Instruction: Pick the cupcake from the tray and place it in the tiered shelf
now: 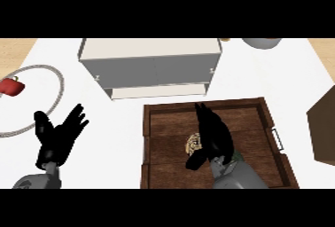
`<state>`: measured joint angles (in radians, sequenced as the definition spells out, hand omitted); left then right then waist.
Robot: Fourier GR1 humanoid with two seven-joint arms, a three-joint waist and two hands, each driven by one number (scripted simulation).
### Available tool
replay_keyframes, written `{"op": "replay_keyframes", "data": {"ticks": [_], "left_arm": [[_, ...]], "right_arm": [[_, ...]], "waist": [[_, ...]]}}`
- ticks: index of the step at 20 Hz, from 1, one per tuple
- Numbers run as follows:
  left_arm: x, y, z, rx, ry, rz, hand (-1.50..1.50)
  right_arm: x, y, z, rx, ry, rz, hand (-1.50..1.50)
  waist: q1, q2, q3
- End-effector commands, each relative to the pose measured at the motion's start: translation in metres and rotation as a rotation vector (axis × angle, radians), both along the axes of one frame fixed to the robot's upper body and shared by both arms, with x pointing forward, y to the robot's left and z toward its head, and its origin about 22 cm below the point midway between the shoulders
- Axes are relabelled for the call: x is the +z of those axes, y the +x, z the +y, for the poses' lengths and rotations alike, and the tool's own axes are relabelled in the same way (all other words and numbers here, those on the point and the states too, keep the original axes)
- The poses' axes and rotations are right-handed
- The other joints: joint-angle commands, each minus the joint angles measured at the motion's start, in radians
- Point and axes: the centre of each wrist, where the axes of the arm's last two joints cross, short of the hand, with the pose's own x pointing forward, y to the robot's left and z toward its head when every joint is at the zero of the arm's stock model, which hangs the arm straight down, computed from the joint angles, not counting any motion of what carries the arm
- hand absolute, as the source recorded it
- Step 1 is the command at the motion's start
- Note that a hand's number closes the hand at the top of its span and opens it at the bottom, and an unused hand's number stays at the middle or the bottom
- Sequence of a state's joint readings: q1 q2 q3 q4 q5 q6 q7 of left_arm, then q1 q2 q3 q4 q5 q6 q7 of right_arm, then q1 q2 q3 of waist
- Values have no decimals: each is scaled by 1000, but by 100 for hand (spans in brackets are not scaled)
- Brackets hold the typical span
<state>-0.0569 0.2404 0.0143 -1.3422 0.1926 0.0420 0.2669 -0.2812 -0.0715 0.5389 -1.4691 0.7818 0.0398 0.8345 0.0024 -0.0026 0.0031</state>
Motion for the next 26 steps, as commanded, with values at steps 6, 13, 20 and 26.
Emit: {"op": "replay_keyframes", "data": {"ticks": [6,13,20,26], "left_arm": [[-2,-8,-9,4,-1,26,0],[-2,10,7,28,-7,12,0],[6,-7,-2,-13,-7,20,0],[11,15,-15,-63,2,17,0]], "right_arm": [[-26,1,-1,276,-123,128,150],[-20,-10,16,271,33,27,150],[23,-44,75,291,94,-120,150],[52,-46,118,292,172,-186,150]], "waist": [[8,3,-3],[-3,3,-3],[19,2,-3],[68,6,-3]]}}
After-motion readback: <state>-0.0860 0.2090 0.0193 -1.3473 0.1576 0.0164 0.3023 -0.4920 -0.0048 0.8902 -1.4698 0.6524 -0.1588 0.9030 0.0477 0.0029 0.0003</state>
